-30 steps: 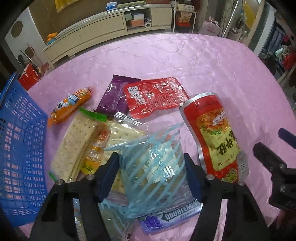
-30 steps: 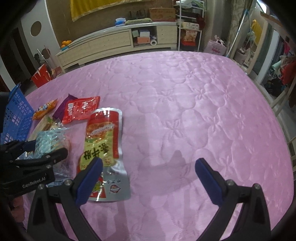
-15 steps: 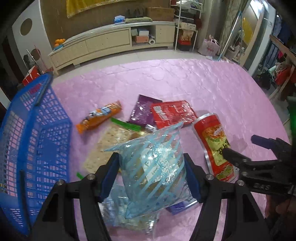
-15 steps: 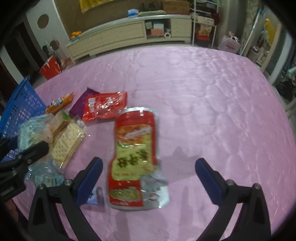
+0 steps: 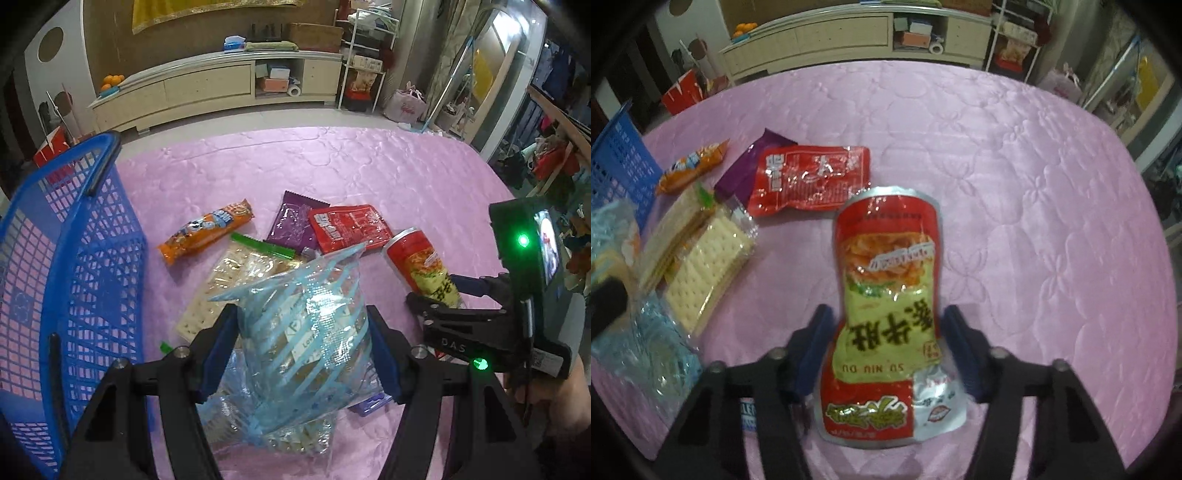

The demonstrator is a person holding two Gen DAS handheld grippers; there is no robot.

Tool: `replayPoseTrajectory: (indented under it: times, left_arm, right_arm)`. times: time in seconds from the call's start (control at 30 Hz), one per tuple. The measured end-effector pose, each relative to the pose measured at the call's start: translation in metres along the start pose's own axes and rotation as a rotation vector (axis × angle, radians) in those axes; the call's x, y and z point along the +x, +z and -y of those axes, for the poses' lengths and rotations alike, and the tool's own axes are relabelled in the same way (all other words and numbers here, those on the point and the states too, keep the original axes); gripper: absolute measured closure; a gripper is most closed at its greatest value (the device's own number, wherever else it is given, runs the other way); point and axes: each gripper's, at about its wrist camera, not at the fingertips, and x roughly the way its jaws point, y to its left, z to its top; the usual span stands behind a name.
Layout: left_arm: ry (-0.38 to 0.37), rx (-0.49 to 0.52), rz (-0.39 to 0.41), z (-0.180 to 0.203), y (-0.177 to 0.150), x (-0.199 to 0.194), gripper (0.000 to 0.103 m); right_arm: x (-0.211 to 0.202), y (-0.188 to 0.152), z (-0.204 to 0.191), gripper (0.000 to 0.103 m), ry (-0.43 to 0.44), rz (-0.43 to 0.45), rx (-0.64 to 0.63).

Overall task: Organize snacks
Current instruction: 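Carry the blue-striped bag into the basket and open the left tool while the right tool lifts the red pouch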

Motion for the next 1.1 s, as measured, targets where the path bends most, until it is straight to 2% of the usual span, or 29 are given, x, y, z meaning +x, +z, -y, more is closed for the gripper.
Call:
replayPoseTrajectory:
  times: [0.23,0.33,0.5,0.73,0.97,1.1]
  left_arm:
    - [-0.013,-0.003,0.026,-0.004,-0.006,-0.017,0.038]
    - [-0.015,0.005,0.051,-0.005,-0.008,-0.031,0.038]
    - [-0.026,0.003,0.112,-0.01,-0.01,-0.064,0.038]
    - [-0.015,0.003,0.19,-0.028,-0.016,-0.113,0.038]
    - [0.042,-0.033,0.243,-0.073,-0.028,-0.152,0.038]
    - [0.086,-0.054,0.25,-0.099,-0.036,-0.163,0.038]
  right_arm:
    - [-0.028,-0.015,0.007,0.05,0.052,0.033,0.028]
    - [-0.054,-0.015,0.012,0.05,0.074,0.07,0.037]
    - [-0.106,-0.02,0.0,0.05,0.092,0.148,0.001]
    - [-0.164,-0.024,-0.039,0.05,0.143,0.256,-0.051]
    - [-0.186,-0.011,-0.095,0.05,0.218,0.313,-0.132]
    - [-0.188,-0.005,-0.125,0.05,0.262,0.318,-0.173]
